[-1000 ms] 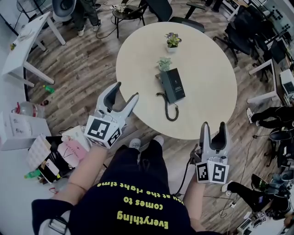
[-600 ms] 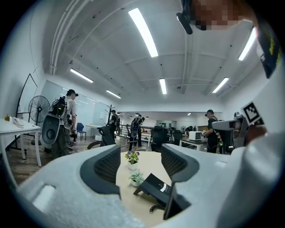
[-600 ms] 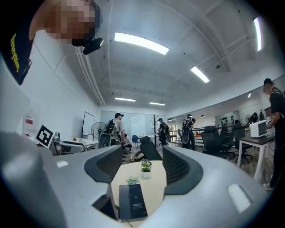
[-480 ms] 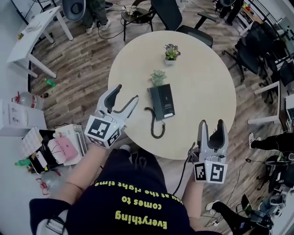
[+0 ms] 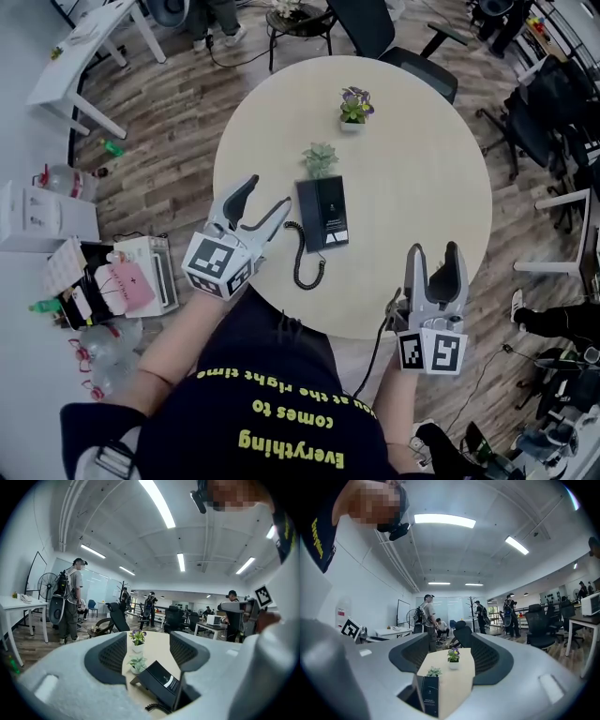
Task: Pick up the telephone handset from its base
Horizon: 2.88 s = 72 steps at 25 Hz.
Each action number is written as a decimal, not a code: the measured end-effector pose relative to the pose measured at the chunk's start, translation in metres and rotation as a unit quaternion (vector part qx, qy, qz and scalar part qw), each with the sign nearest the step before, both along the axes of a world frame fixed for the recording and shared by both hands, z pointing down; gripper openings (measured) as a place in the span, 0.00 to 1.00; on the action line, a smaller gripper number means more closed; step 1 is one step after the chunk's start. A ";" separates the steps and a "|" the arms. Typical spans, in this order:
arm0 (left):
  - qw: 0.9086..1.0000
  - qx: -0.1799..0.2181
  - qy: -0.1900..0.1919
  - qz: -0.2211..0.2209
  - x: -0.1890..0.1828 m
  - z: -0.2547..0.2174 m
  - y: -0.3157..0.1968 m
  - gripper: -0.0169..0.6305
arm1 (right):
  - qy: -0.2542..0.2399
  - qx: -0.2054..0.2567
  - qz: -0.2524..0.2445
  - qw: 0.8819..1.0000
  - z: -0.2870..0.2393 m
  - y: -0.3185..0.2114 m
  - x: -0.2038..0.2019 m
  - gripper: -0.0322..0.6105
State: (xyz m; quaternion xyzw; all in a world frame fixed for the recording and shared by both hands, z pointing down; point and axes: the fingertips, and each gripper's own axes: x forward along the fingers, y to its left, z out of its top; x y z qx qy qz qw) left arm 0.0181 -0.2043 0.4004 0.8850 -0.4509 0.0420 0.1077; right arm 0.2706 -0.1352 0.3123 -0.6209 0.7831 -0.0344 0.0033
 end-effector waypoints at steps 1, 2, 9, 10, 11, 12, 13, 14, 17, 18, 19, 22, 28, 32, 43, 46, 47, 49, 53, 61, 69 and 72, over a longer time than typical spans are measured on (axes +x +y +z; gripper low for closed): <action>1.000 -0.003 -0.002 0.001 0.002 0.004 -0.003 0.46 | -0.001 -0.004 0.000 1.000 0.003 -0.003 0.001 0.48; 1.000 -0.006 -0.003 0.002 0.003 0.007 -0.006 0.46 | -0.002 -0.006 0.000 1.000 0.005 -0.006 0.003 0.48; 0.996 -0.056 -0.008 0.062 0.026 0.052 -0.025 0.46 | 0.001 -0.019 0.012 1.000 0.011 -0.028 0.006 0.48; 0.996 -0.063 -0.009 0.064 0.027 0.059 -0.029 0.46 | 0.004 -0.018 0.011 1.000 0.010 -0.032 0.006 0.48; 0.995 -0.069 -0.010 0.065 0.028 0.066 -0.032 0.46 | 0.006 -0.018 0.009 1.000 0.010 -0.037 0.005 0.48; 0.995 -0.076 -0.011 0.065 0.029 0.073 -0.035 0.46 | 0.008 -0.019 0.008 1.000 0.011 -0.041 0.005 0.48; 0.994 -0.085 -0.011 0.066 0.031 0.082 -0.036 0.46 | 0.009 -0.021 0.007 1.000 0.013 -0.045 0.005 0.48; 0.993 -0.095 -0.012 0.068 0.033 0.092 -0.035 0.46 | 0.009 -0.023 0.006 1.000 0.016 -0.048 0.005 0.48; 0.989 -0.129 -0.013 0.075 0.043 0.127 -0.030 0.46 | 0.005 -0.028 0.008 1.000 0.024 -0.055 0.003 0.48; 0.987 -0.143 -0.011 0.076 0.046 0.139 -0.028 0.46 | 0.003 -0.031 0.008 0.999 0.027 -0.057 0.003 0.48; 0.984 -0.159 -0.008 0.077 0.049 0.151 -0.026 0.46 | 0.002 -0.034 0.008 0.999 0.029 -0.057 0.002 0.48; 0.978 -0.199 0.005 0.066 0.052 0.183 -0.024 0.46 | -0.001 -0.047 0.005 0.999 0.039 -0.059 -0.002 0.48; 0.961 -0.269 0.033 0.063 0.062 0.225 -0.019 0.46 | -0.001 -0.064 0.002 0.998 0.053 -0.060 -0.006 0.48; 0.951 -0.295 0.055 0.076 0.070 0.236 -0.011 0.37 | -0.004 -0.067 -0.002 0.998 0.056 -0.062 -0.010 0.48; 0.937 -0.322 0.108 0.084 0.074 0.227 -0.006 0.22 | -0.006 -0.071 -0.014 0.997 0.060 -0.060 -0.016 0.48; 0.931 -0.333 0.111 0.098 0.078 0.234 -0.010 0.24 | -0.005 -0.073 -0.018 0.997 0.062 -0.060 -0.019 0.48; 0.931 -0.334 0.108 0.101 0.079 0.234 -0.010 0.25 | -0.005 -0.074 -0.019 0.997 0.062 -0.059 -0.020 0.48; 0.931 -0.334 0.105 0.101 0.079 0.233 -0.009 0.24 | -0.003 -0.074 -0.018 0.997 0.061 -0.057 -0.019 0.48; 0.933 -0.330 0.109 0.097 0.077 0.225 -0.007 0.20 | -0.001 -0.073 -0.012 0.997 0.058 -0.053 -0.017 0.47; 0.952 -0.263 0.106 0.118 0.083 0.177 -0.001 0.14 | 0.001 -0.064 -0.003 0.998 0.049 -0.042 -0.016 0.33; 0.976 -0.160 0.081 0.126 0.070 0.110 -0.018 0.14 | 0.002 -0.031 0.008 0.999 0.027 -0.037 -0.018 0.23; 0.982 -0.121 0.070 0.124 0.064 0.084 -0.021 0.14 | 0.006 -0.018 0.007 1.000 0.016 -0.034 -0.020 0.20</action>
